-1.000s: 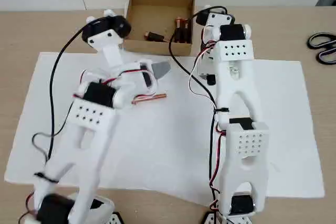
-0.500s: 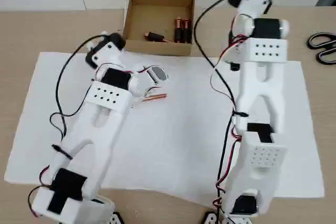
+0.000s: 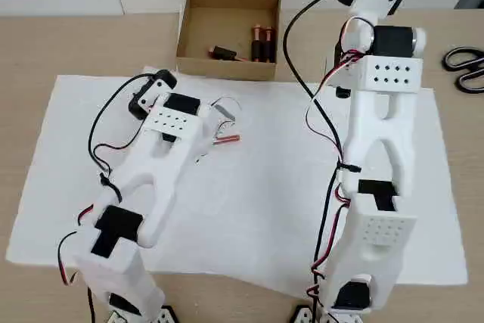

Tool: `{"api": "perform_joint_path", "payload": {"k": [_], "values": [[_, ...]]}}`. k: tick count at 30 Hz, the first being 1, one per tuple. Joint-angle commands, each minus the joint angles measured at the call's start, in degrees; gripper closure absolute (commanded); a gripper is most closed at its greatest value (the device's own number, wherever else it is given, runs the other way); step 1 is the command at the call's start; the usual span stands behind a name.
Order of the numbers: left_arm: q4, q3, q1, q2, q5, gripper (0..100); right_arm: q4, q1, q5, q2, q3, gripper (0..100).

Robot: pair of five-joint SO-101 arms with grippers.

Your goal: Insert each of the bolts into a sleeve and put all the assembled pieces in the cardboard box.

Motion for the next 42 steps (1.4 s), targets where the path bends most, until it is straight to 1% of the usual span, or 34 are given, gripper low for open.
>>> {"api": "perform_joint_path", "payload": {"k": [1,4,9,11,16,18,21,27,29,31,35,40,42], "values": [[-0.4,-2.4,-1.8,0.2,1.6,71,0.5,0.7,0.8,-4.1,-0.3,99.1],[-0.5,-2.4,-2.8,1.2,2.8,71,0.5,0.7,0.8,-4.1,-0.3,99.1],[-0.6,-3.1,-2.7,4.1,2.8,72,0.6,0.6,0.8,-4.1,-0.3,99.1],[-1.4,-3.7,-2.8,5.5,2.8,76,0.6,0.6,0.8,-4.1,-0.3,99.1],[-3.3,-4.0,-2.9,7.1,2.8,91,0.7,0.5,0.8,-4.1,-0.3,99.1],[-3.5,-4.0,-2.9,7.1,2.8,95,0.7,0.5,0.8,-4.1,-0.3,99.1],[-3.5,-4.5,-2.9,7.1,2.7,96,0.7,0.5,0.8,-4.1,-0.3,99.1],[-3.7,-5.0,-2.5,7.0,2.5,97,0.7,0.3,0.8,-4.1,-0.3,99.1],[-3.4,-5.6,-2.5,7.0,2.3,99,0.7,0.3,0.8,-4.1,-0.3,99.1],[-1.9,-7.6,-2.5,7.0,0.3,99,0.7,0.3,0.7,-4.1,-0.3,99.1],[3.6,-14.5,-2.5,7.1,-5.8,99,0.7,0.3,0.7,-4.0,-0.3,99.1],[9.4,-22.0,-2.5,7.3,-18.2,99,0.7,0.3,0.6,-4.0,-0.3,99.1],[11.6,-24.3,-2.5,7.5,-21.9,99,0.7,0.3,0.6,-4.0,-0.3,99.1]]}}
